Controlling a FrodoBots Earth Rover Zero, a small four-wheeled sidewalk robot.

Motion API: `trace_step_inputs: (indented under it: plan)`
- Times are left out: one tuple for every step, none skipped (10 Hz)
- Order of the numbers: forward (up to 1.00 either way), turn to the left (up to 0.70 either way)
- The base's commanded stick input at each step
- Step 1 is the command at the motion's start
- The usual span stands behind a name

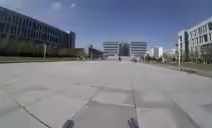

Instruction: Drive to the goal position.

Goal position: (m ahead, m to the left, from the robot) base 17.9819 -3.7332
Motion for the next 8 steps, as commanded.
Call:
trace_step_inputs:
  plan:
    - [1.00, 0.00]
    - [1.00, 0.00]
    - [1.00, 0.00]
    - [1.00, 0.00]
    - [1.00, 0.00]
    - [1.00, 0.00]
    - [1.00, 0.00]
    - [1.00, 0.00]
